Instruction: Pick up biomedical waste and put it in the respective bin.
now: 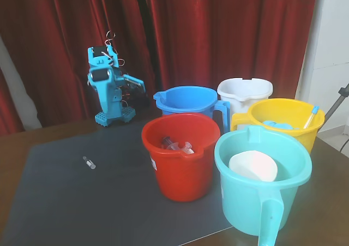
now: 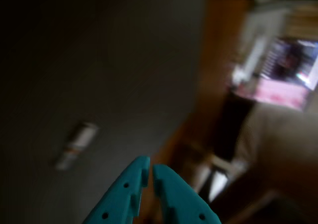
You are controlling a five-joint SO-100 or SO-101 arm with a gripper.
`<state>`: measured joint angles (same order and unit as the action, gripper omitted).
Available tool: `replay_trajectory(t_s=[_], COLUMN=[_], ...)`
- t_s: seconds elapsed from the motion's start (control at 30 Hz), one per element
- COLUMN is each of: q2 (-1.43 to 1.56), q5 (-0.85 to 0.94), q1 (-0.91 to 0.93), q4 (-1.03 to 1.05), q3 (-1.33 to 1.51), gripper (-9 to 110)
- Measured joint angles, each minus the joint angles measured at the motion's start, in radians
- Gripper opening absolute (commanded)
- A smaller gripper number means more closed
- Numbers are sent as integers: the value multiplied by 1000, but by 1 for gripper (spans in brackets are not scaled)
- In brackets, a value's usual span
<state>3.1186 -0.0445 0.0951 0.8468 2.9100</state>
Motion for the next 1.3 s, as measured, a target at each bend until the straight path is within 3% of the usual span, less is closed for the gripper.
replay_trajectory(t_s=[0.23,0.43,0.73,1.0,1.13,1.3], q2=[-9,-58,-607,-1235,-1319,-1321], q5=[124,212,213,-83,-318,-465], q1=[143,206,210,216,321,331], q4=[-80,141,347,440,440,449], q3=[-6,-195,-647,-965,-973,-974], gripper=[0,0,0,0,0,0])
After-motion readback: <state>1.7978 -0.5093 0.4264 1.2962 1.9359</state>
